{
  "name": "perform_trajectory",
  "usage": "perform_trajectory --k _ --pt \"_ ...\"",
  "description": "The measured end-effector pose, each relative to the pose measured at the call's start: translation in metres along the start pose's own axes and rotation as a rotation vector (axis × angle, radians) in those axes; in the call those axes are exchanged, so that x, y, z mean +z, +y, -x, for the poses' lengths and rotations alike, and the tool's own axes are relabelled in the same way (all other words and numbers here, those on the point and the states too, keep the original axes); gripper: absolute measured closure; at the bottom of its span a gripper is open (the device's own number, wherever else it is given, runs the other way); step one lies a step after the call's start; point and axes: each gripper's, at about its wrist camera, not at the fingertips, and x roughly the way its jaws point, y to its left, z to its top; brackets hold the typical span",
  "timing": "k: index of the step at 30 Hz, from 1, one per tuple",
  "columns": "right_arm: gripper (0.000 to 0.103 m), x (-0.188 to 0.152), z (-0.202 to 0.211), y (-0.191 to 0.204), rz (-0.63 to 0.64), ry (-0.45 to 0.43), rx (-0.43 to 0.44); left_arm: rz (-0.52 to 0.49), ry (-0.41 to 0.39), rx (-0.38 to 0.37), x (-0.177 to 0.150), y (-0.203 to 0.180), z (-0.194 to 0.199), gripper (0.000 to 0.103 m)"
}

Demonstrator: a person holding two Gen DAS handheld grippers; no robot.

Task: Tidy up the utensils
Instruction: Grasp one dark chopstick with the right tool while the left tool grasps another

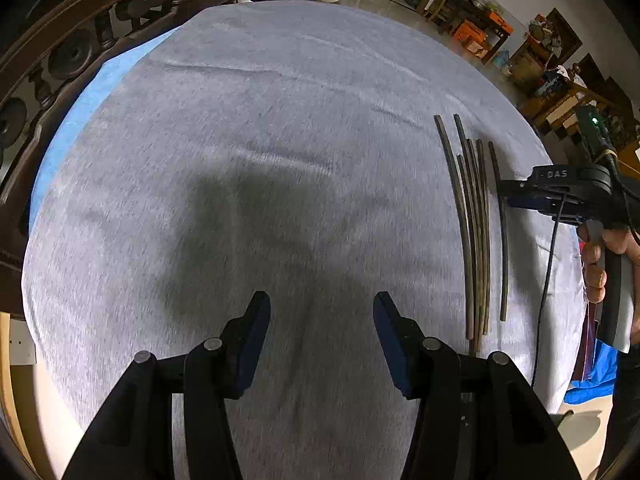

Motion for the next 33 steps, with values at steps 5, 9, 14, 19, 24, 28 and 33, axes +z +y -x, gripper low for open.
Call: perform_trajectory --k 5,9,14,19,24,28,33 --pt "0.092 0.010 -0.006 0.009 0.021 0.034 -0.064 -0.012 0.017 0.001 0.021 -0.010 -0.006 0.049" --pt "0.095 0.011 -0.007 0.015 0.115 0.097 -0.121 -0.011 0.072 -0.023 0.044 -0.027 -0.012 0.049" --pt "0.096 -0.006 -0.001 0.007 0.205 0.144 -0.157 -0.007 0.154 -0.038 0.078 -0.060 -0.029 0.049" --pt "0.095 -0.017 0.010 -0.010 0.197 0.149 -0.119 0.014 0.240 -0.033 0.115 -0.096 -0.060 0.049" --pt "0.095 -0.021 0.014 -0.020 0.211 0.156 -0.105 0.010 0.279 0.027 0.130 -0.115 -0.081 0.049" --pt "0.095 -0.023 0.015 -0.030 0.224 0.161 -0.092 -0.018 0.307 0.070 0.133 -0.125 -0.093 0.061" --pt "0.095 -0.012 0.003 -0.024 0.232 0.166 -0.078 -0.057 0.325 0.122 0.138 -0.137 -0.104 0.068"
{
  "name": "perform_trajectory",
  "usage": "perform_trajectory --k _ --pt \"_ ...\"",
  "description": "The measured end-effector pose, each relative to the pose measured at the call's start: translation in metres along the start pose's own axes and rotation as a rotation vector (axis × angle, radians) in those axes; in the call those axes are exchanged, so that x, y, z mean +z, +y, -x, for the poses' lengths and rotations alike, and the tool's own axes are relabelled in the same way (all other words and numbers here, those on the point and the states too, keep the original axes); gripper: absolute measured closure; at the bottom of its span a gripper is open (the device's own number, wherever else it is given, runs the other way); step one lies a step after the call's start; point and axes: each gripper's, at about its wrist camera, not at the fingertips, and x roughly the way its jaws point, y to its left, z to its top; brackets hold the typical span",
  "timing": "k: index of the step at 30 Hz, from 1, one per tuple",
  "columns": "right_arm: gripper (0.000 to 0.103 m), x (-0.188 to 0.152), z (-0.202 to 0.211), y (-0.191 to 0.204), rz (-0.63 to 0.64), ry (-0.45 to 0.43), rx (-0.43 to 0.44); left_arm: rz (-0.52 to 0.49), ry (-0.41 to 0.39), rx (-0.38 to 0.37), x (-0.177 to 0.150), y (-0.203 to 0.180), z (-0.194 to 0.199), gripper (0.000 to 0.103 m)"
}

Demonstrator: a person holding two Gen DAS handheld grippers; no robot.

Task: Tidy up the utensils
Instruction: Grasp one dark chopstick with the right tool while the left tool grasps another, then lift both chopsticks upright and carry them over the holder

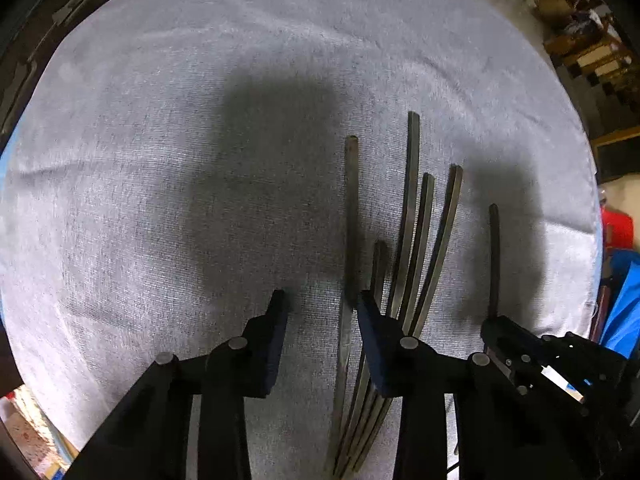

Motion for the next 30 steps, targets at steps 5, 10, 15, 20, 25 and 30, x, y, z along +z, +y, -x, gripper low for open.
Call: perform_trajectory --k 5,10,15,20,25,30 --pt "0.095 0.005 0.000 0.005 0.020 0.014 -0.013 -0.076 0.044 0.064 0.009 -0.020 -0.006 0.075" --pt "0.095 0.012 -0.007 0.019 0.048 0.051 -0.046 -0.163 0.083 0.127 0.020 -0.036 -0.012 0.093" --pt "0.095 0.018 -0.007 0.026 0.066 0.075 -0.072 -0.221 0.097 0.121 0.023 -0.046 -0.016 0.097" --pt "0.096 0.015 -0.005 0.025 0.036 0.071 -0.043 -0.207 0.103 0.081 0.007 -0.016 -0.010 0.098" --pt "0.096 -0.001 0.000 0.016 -0.014 0.050 0.006 -0.189 0.089 0.054 -0.012 0.010 -0.002 0.098" --pt "0.096 -0.017 0.010 0.003 -0.067 0.018 0.061 -0.174 0.055 0.033 -0.035 0.032 0.006 0.098"
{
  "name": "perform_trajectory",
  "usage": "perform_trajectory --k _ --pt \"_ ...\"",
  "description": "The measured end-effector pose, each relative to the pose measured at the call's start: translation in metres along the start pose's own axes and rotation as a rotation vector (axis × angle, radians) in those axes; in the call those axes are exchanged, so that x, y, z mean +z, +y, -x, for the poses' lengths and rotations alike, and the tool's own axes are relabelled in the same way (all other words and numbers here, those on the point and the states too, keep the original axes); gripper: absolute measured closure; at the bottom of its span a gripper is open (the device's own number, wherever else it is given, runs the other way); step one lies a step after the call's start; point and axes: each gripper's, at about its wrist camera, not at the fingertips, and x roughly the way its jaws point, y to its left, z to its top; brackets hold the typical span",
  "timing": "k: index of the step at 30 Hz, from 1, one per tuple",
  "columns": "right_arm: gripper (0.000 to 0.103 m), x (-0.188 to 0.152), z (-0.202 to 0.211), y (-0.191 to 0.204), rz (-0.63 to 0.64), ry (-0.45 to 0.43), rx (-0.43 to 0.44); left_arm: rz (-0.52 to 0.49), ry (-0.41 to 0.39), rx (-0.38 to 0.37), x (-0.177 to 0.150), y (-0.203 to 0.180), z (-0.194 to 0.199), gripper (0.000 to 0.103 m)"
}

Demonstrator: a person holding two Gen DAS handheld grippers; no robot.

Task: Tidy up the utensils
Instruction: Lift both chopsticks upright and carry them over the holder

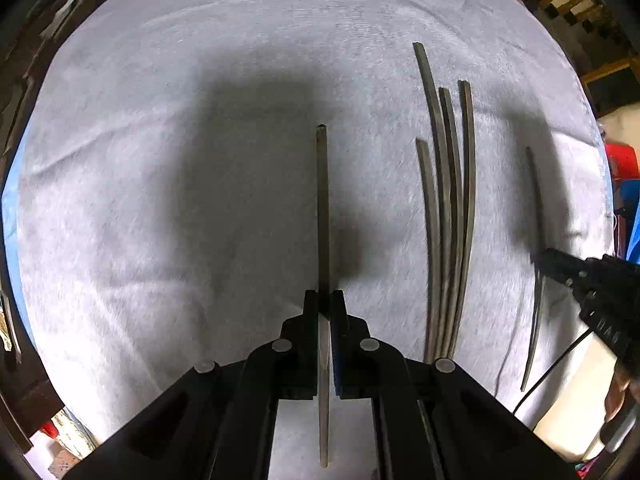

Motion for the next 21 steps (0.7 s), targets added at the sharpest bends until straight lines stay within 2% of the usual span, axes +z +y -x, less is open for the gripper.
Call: perform_trajectory --k 9,11,13,14,21 --pt "0.097 -0.032 0.039 -0.004 -0.047 -0.099 0.062 0.028 -0.098 -0.074 -0.050 0.016 0.028 0.098" --pt "0.097 -0.048 0.039 -0.009 -0.054 -0.116 0.068 0.032 -0.126 -0.088 -0.067 0.020 0.036 0.098" --pt "0.097 -0.055 0.046 -0.011 -0.066 -0.139 0.078 0.039 -0.154 -0.097 -0.075 0.024 0.044 0.098" --pt "0.097 -0.055 0.045 -0.012 -0.069 -0.145 0.082 0.041 -0.168 -0.104 -0.066 0.025 0.047 0.098" --pt "0.097 -0.088 0.077 -0.018 -0.105 -0.259 0.114 0.084 -0.286 -0.140 -0.100 0.045 0.079 0.098"
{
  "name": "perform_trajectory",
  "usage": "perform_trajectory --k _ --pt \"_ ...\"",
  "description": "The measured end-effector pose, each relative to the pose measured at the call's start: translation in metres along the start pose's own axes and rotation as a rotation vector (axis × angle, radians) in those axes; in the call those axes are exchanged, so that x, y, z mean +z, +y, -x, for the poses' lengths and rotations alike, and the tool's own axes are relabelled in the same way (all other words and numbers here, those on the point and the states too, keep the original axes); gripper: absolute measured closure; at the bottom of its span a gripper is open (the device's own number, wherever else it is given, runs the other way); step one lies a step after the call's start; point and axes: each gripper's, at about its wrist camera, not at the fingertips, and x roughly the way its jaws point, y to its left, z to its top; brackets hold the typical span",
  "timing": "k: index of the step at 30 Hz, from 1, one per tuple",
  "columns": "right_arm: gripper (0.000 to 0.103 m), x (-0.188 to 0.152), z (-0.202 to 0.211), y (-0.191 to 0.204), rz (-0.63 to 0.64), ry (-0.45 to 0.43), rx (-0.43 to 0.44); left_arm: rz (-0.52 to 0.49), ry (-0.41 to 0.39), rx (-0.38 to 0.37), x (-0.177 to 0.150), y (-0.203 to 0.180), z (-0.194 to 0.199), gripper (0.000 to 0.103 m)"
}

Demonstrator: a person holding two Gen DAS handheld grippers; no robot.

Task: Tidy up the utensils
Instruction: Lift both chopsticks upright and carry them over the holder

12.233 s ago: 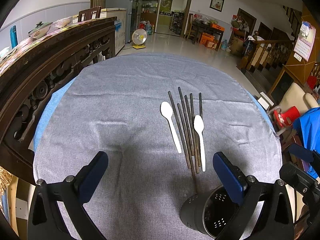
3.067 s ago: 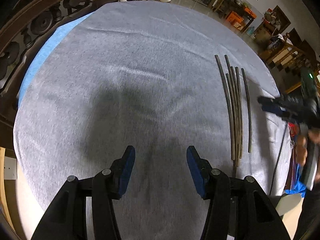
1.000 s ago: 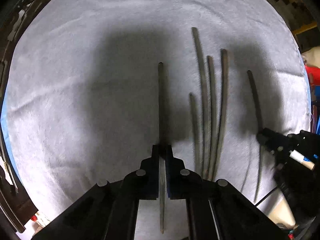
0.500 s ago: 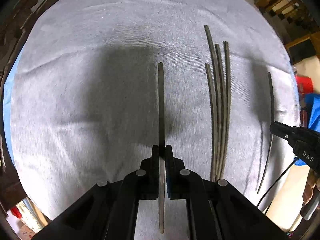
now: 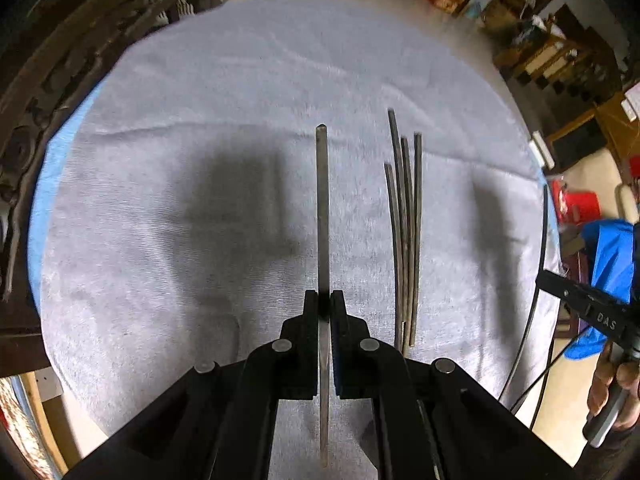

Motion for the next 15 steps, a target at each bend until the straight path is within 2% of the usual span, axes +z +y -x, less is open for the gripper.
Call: perform_trajectory --k 15 --pt "0.097 -0.044 0.066 0.022 -0.052 -0.263 0.128 0.091 -0.218 -0.098 -0.039 0.004 0.071 0.098"
